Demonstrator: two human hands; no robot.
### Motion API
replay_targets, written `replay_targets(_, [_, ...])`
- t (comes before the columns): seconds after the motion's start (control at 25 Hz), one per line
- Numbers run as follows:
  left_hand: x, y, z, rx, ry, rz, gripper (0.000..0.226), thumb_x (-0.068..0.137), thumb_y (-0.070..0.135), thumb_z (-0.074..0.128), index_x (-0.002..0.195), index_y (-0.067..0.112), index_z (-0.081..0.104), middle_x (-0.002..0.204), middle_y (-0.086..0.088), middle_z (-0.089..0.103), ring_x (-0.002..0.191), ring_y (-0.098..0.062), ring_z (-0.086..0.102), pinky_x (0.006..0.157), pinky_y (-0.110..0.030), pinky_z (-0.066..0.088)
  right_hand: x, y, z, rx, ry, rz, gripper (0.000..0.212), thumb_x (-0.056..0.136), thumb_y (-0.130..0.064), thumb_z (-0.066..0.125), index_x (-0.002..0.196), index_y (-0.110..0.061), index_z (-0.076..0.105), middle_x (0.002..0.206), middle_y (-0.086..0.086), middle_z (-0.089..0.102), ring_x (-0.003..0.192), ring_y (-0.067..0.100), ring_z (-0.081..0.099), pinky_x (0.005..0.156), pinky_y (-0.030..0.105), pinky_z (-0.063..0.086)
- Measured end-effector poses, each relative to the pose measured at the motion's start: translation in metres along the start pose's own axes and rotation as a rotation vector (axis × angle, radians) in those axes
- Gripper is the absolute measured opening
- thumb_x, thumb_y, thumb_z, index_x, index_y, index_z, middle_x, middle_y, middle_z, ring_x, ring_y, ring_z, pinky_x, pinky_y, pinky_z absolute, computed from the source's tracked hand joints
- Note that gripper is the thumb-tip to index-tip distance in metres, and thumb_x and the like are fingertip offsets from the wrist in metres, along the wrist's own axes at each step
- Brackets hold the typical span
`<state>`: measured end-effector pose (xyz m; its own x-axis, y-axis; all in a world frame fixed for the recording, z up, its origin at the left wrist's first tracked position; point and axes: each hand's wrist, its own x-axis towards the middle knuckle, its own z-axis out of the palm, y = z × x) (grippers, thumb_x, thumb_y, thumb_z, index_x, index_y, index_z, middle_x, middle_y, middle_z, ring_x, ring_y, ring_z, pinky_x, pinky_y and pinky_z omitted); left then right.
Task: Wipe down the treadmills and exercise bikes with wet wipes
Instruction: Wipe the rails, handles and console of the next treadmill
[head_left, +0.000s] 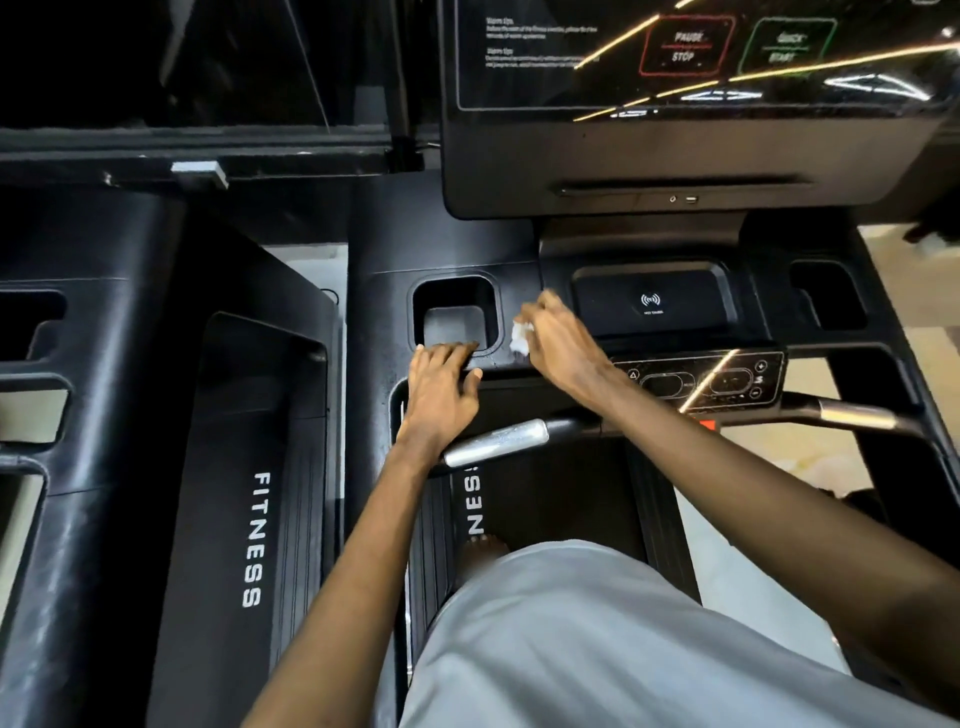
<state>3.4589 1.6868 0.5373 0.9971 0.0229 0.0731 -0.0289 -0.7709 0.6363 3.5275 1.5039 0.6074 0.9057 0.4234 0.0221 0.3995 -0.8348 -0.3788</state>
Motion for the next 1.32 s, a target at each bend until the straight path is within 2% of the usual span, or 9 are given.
replay_targets(0.12, [0.005, 0.012, 0.001, -0.029, -0.037, -0.024, 0.052, 0.100, 0.036, 0.057, 0.149, 0.022, 0.047, 0.142, 0.000, 0.057, 0.136, -0.022, 0.040, 0.123, -0.039, 0.000, 0.031, -0.003, 0.001, 0.010, 0.044, 0.132, 0.042, 0.090, 0.012, 0.049, 0.128, -0.001, 0.060, 0.121, 0.015, 0.050, 0.104, 0.030, 0.060, 0.095, 0.040, 0.053])
replay_targets(0.2, [0.008, 0.015, 0.003, -0.028, -0.043, -0.037, 0.054, 0.100, 0.038, 0.057, 0.150, 0.023, 0.046, 0.145, 0.000, 0.056, 0.137, -0.023, 0.039, 0.123, -0.039, 0.001, 0.030, -0.015, 0.009, -0.013, -0.020, 0.090, 0.046, 0.091, 0.008, 0.049, 0.136, -0.001, 0.053, 0.135, 0.017, 0.047, 0.120, 0.031, 0.055, 0.103, 0.036, 0.048])
replay_targets(0.32, [0.007, 0.013, 0.006, -0.003, -0.049, -0.041, 0.050, 0.101, 0.043, 0.054, 0.148, 0.025, 0.049, 0.149, 0.001, 0.053, 0.139, -0.023, 0.038, 0.123, -0.040, 0.002, 0.018, -0.008, 0.014, -0.106, -0.164, 0.009, 0.053, 0.102, -0.011, 0.041, 0.153, 0.001, 0.031, 0.163, 0.019, 0.024, 0.150, 0.030, 0.025, 0.122, 0.038, 0.024])
replay_targets(0.44, [0.010, 0.015, 0.005, 0.019, -0.065, -0.074, 0.049, 0.101, 0.043, 0.055, 0.147, 0.029, 0.049, 0.152, 0.002, 0.049, 0.141, -0.024, 0.037, 0.122, -0.040, 0.002, 0.037, 0.005, 0.003, -0.111, -0.297, 0.118, 0.067, 0.108, -0.040, 0.026, 0.160, -0.004, 0.004, 0.168, 0.012, -0.006, 0.155, 0.024, -0.003, 0.126, 0.044, 0.004])
replay_targets(0.56, [0.012, 0.027, 0.004, 0.014, -0.068, -0.121, 0.051, 0.100, 0.038, 0.057, 0.148, 0.027, 0.048, 0.148, -0.001, 0.054, 0.139, -0.026, 0.037, 0.121, -0.041, 0.003, 0.050, 0.008, 0.003, -0.163, -0.434, -0.019, 0.074, 0.106, -0.053, 0.018, 0.159, -0.011, -0.011, 0.165, 0.003, -0.022, 0.153, 0.018, -0.018, 0.125, 0.045, -0.009])
replay_targets(0.84, [0.023, 0.061, 0.020, -0.035, -0.070, -0.163, 0.073, 0.099, 0.039, 0.058, 0.159, 0.014, 0.025, 0.148, -0.009, 0.052, 0.138, -0.026, 0.042, 0.114, -0.038, 0.015, 0.038, 0.037, -0.009, -0.165, -0.434, 0.185, 0.080, 0.102, -0.061, 0.015, 0.157, -0.012, -0.017, 0.163, 0.002, -0.027, 0.152, 0.017, -0.021, 0.123, 0.046, -0.014])
replay_targets(1.04, [0.018, 0.056, 0.030, -0.005, -0.027, -0.178, 0.076, 0.097, 0.056, 0.045, 0.159, 0.018, 0.024, 0.135, -0.006, 0.061, 0.125, -0.028, 0.051, 0.111, -0.035, 0.015, 0.043, 0.028, -0.011, -0.139, -0.538, -0.121, 0.074, 0.106, -0.055, 0.017, 0.158, -0.013, -0.015, 0.163, 0.001, -0.026, 0.151, 0.015, -0.022, 0.125, 0.048, -0.009])
replay_targets(1.16, [0.016, 0.056, 0.029, 0.007, -0.016, -0.189, 0.077, 0.097, 0.061, 0.043, 0.160, 0.022, 0.023, 0.123, -0.006, 0.063, 0.120, -0.028, 0.049, 0.111, -0.037, 0.018, 0.035, 0.056, -0.022, -0.131, -0.496, -0.059, 0.070, 0.106, -0.054, 0.015, 0.159, -0.017, -0.012, 0.164, -0.003, -0.024, 0.152, 0.012, -0.018, 0.123, 0.044, -0.013])
replay_targets(1.32, [0.015, 0.068, 0.022, -0.013, -0.041, -0.227, 0.078, 0.098, 0.051, 0.056, 0.161, 0.022, 0.020, 0.143, -0.006, 0.054, 0.131, -0.027, 0.037, 0.118, -0.042, 0.014, 0.027, 0.102, -0.043, -0.045, -0.464, 0.103, 0.067, 0.107, -0.049, 0.017, 0.159, -0.017, -0.010, 0.164, -0.003, -0.023, 0.152, 0.011, -0.017, 0.124, 0.046, -0.009])
